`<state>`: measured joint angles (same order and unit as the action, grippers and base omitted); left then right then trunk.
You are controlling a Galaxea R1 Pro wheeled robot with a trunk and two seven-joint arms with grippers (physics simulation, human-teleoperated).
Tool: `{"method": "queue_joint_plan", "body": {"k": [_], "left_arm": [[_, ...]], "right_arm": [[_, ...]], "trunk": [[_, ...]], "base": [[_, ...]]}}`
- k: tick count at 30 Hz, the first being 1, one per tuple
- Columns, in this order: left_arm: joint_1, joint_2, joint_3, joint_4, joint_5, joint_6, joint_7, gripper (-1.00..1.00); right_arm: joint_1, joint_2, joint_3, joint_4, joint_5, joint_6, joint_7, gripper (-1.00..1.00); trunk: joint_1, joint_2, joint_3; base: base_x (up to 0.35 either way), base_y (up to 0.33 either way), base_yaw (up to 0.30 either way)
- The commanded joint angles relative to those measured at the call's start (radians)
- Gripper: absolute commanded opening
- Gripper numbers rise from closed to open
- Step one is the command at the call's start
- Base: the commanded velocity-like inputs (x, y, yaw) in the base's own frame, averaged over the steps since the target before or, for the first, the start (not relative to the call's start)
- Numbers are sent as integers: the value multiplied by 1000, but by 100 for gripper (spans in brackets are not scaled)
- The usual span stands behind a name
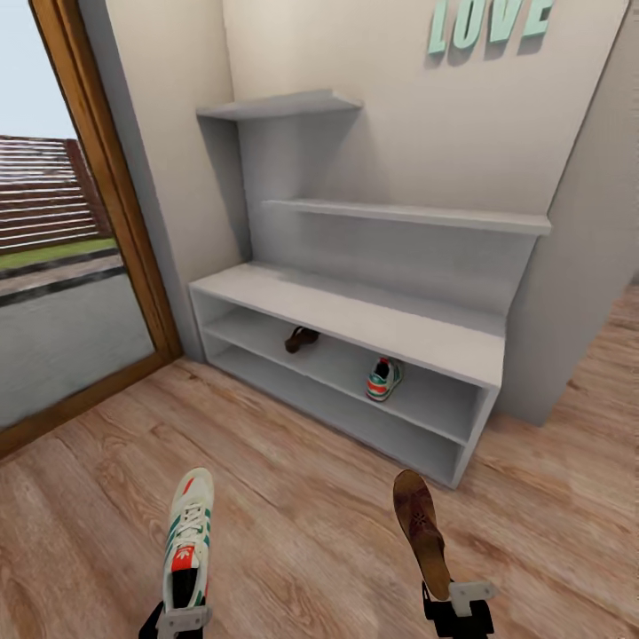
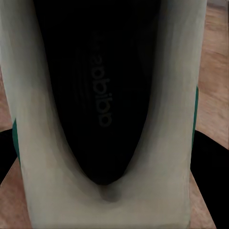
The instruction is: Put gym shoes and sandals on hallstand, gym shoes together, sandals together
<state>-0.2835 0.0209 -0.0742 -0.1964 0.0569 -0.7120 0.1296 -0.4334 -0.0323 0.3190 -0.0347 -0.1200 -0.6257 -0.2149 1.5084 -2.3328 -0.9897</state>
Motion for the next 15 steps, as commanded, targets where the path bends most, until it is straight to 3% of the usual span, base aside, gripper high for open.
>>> {"method": "queue_joint_plan", "body": {"k": [1,15], "left_arm": [[0,1,-8,0,5,-2,4,-100],[0,2,-7,0,6,-3,4,-100]], "right_arm": [[-1,0,9,1,-13,-3,0,-100],[-1,0,9,1,-13,-3,0,-100]], "trunk": [[0,0,-1],[0,0,-1]], "base": [[235,263,-274],[142,307,-274]]}}
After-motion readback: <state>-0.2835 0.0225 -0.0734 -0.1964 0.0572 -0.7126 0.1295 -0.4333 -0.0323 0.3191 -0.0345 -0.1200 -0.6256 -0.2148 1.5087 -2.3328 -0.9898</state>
